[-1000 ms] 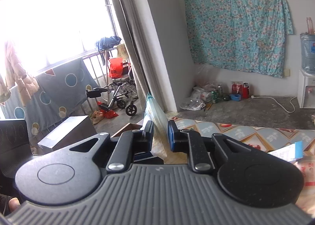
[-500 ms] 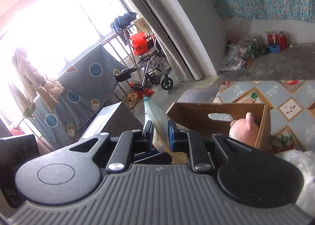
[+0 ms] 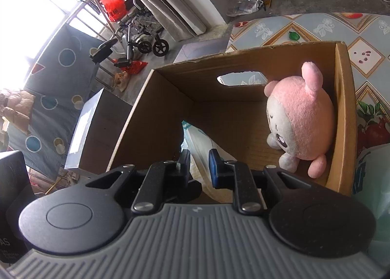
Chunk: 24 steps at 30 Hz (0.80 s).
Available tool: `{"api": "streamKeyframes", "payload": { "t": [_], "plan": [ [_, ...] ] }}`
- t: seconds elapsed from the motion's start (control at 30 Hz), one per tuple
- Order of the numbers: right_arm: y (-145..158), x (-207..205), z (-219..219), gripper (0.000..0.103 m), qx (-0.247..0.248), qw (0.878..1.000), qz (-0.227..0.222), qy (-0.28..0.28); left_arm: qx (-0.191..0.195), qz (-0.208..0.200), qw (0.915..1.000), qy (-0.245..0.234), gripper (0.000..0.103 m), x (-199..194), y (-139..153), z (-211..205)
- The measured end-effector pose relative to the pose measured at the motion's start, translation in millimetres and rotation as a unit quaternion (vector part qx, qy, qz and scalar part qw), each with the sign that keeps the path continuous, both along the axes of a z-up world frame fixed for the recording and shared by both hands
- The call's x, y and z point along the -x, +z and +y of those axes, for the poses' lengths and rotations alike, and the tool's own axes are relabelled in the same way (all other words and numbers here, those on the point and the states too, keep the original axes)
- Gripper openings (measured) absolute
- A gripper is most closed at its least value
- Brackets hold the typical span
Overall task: Organize soft objects
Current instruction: 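Carry the clear zip bag with both tools over the cardboard box, then lower the zip bag into the box and open both grippers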
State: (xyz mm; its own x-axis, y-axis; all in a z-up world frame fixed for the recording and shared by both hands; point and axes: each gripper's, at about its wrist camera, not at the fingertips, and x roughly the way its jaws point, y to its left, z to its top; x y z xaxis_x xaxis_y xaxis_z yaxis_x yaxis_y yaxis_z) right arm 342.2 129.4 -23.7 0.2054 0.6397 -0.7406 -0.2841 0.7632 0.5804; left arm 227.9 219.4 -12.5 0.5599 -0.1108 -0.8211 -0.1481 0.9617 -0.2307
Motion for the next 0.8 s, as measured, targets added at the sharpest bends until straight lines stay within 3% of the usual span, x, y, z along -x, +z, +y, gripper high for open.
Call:
{"api": "streamKeyframes", "payload": {
  "t": [0.23, 0.47, 0.63, 0.8],
  "plan": [
    [-9, -16, 3, 0.020, 0.031, 0.999, -0.011, -0.008, -0.008, 0.025, 0.9996, 0.004, 0.017, -11, -12, 3],
    [-5, -23, -7, 0.027, 0.034, 0.999, -0.014, -0.005, -0.015, 0.019, 0.9995, -0.023, 0.044, -5, -7, -11],
    [-11, -21, -11, 0.027, 0.030, 1.000, 0.007, 0.003, -0.036, 0.033, 0.9973, -0.055, 0.052, -5, -10, -24],
    [4, -16, -19, 0.027, 0.020, 1.000, -0.017, 0.002, -0.075, 0.067, 0.9901, -0.098, 0.056, -12, -26, -44]
  ]
}}
